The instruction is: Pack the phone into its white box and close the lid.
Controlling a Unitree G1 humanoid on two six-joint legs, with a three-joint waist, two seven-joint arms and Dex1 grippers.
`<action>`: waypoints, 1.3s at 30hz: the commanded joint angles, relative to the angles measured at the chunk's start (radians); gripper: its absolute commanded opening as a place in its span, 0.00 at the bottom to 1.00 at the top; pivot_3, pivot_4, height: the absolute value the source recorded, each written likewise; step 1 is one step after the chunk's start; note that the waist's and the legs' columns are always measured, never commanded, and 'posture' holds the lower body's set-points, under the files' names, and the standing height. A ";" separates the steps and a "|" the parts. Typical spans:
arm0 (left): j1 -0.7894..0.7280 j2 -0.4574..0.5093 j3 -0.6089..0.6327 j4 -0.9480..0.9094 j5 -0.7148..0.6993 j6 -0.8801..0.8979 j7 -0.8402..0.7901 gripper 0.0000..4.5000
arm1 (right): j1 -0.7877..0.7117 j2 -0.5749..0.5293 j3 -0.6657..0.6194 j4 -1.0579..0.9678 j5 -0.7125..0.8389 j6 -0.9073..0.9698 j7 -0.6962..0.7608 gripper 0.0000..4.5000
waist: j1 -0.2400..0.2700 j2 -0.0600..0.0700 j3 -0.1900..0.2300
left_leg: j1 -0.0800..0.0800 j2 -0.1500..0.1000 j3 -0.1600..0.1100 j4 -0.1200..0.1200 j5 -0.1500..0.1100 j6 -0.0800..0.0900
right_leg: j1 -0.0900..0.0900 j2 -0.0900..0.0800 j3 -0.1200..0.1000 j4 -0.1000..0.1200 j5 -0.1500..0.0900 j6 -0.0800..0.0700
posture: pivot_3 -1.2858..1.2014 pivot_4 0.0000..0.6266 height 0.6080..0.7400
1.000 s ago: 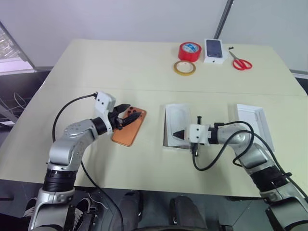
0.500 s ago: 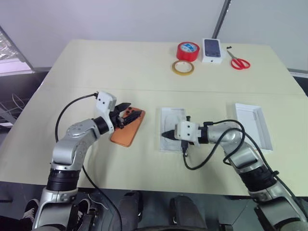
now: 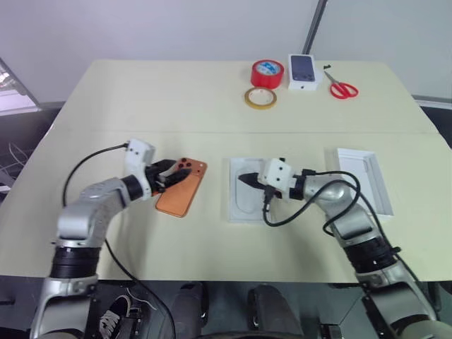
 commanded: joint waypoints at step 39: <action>-0.186 -0.017 -0.196 0.305 0.051 0.363 -0.180 0.73 | -0.254 0.235 0.298 0.259 -0.286 0.241 -0.098 0.01 | 0.013 0.005 -0.012 | 0.013 -0.002 -0.001 -0.004 0.002 -0.003 | 0.008 -0.001 -0.001 0.000 0.000 -0.001 | 0.52 0.24 1.00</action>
